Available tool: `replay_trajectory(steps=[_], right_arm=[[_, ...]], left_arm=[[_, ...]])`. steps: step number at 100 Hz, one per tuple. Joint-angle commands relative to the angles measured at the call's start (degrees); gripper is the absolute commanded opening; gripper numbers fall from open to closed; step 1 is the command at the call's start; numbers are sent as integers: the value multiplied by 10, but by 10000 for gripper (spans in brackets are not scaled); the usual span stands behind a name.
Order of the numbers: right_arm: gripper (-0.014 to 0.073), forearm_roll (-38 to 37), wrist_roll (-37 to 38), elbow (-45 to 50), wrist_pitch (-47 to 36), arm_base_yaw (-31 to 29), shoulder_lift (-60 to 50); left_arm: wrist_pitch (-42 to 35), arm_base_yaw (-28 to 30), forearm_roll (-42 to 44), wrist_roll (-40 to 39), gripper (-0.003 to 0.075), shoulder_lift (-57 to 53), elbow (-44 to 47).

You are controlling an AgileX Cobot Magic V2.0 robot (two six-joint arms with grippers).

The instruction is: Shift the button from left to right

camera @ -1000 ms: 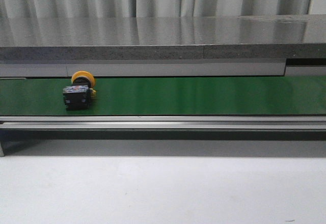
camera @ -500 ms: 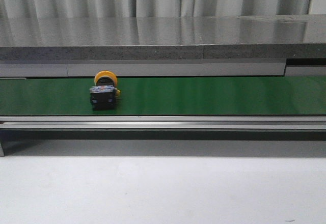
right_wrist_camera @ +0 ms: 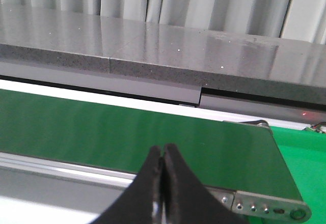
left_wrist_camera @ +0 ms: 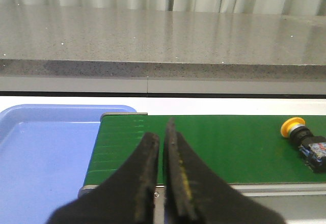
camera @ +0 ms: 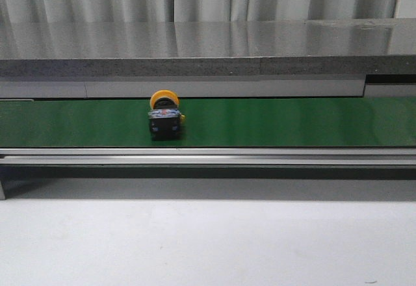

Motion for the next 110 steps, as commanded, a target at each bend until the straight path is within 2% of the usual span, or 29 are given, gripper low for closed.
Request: replay_trajectory(steps=[1,21,54,91,100,107,110], right_arm=[[-68,-2,-1,-61,-14,1,2],[-68,-1,-1,-184,115,1,85],[-68,-1,0,-392,274,1,337],[-62,-1,0,-456,283,1,520],[-3,6,0,-456,288,1,542],[97,18,0,-456,289,1,554],[166,22,0,-456,289,1,556]], left_arm=[[-46,-4,-4,-1,5,3,-16],[-46,-4,-4,-1,5,3,-16],[-46,-4,-4,-1,5,3,-16],[-46,-4,-4,-1,5,3,-16],[-46,-4,-4,-1,5,3,-16],[-46,-4,-4,-1,5,3,-16],[-46,-4,-4,-1,5,3,-16]])
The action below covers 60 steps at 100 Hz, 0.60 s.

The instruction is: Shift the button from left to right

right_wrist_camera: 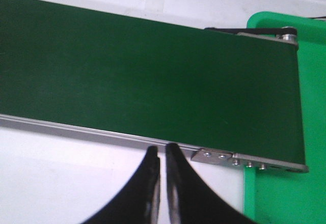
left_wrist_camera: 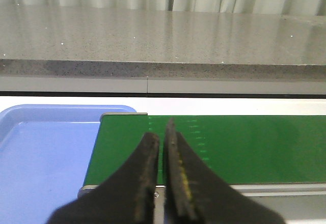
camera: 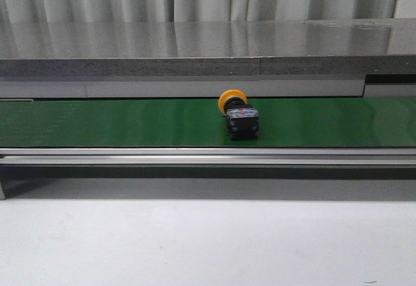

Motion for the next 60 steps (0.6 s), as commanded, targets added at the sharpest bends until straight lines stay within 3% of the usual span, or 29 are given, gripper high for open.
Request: replay_trajectory(steps=[1,12,21,60], right_arm=[[180,13,0,-22,-29,1,7],[410,24,0,-22,-29,1,9],[509,28,0,-22,-31,1,9],[507,121,0,-30,-49,5,31]], left_arm=[[-45,-4,-4,-1,5,3,-16],[-45,-4,-4,-1,5,3,-16],[-45,-4,-4,-1,5,3,-16],[-45,-4,-4,-1,5,3,-16]])
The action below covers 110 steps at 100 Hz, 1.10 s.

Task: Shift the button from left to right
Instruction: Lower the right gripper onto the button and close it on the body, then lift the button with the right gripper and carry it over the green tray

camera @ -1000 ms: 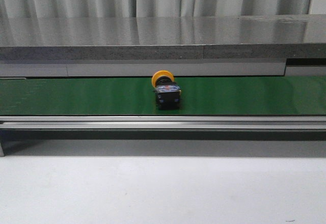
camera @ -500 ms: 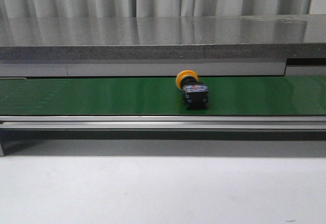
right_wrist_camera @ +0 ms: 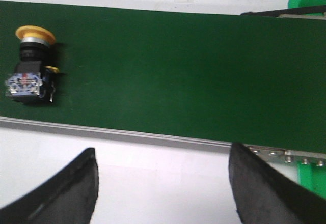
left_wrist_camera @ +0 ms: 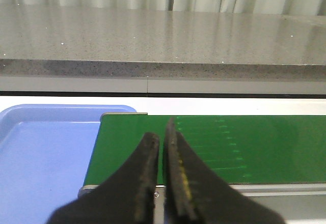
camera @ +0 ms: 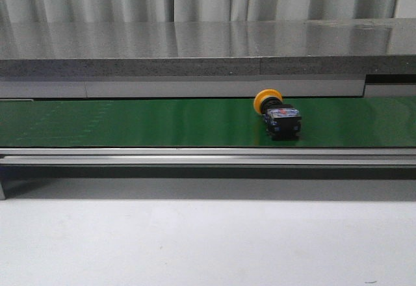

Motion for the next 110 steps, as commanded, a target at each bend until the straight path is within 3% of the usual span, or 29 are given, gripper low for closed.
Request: replay_trajectory(steps=[1,42,68,103,110], right_arm=[[507,25,0,-28,-43,5,12],[507,25,0,-117,-81,100,183],[507,-14,0,-174,-81,103,286],[506,-41,0,-178,-68,103,351],[463,-41,0,-178,-61,103,352]], left_arm=[[-45,-4,-4,-1,5,3,-16],[-45,-4,-4,-1,5,3,-16],[-45,-4,-4,-1,5,3,-16],[-45,-4,-4,-1,5,3,-16],[-45,-4,-4,-1,5,3,-16]])
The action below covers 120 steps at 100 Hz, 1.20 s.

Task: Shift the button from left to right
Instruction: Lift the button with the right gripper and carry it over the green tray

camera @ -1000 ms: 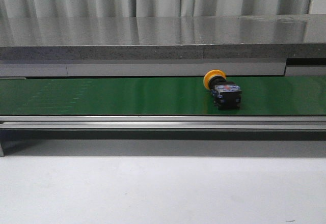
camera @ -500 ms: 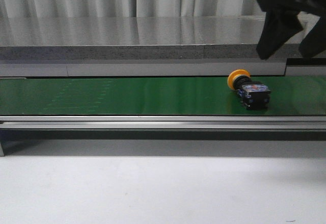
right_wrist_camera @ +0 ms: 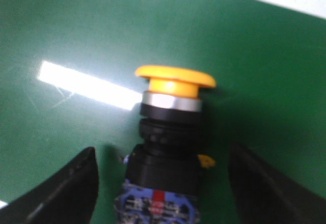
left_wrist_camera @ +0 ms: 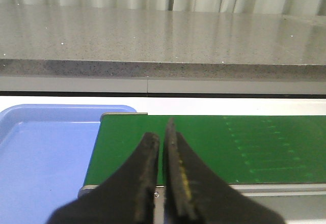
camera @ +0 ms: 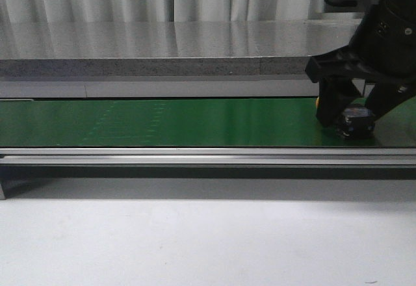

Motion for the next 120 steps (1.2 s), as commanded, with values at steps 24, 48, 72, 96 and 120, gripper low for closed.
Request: replay_trajectory(steps=[24,48,72,96,120], right_arm=[[181,-9,0,-19,6,-1,-19],[178,-19,0,-20,17,-26,-64],[178,-75,0,-20,45,-141,-141],[178,-130,0,-20,65,-280,-152],[178,-160,0,-20,10,-366,-140]], left_arm=[[-45,-4,-4,-1,5,3,-16],[-45,-4,-4,-1,5,3,-16],[-45,-4,-4,-1,5,3,-16],[-45,-4,-4,-1,5,3,-16],[-45,-4,-4,-1,5,3,-16]])
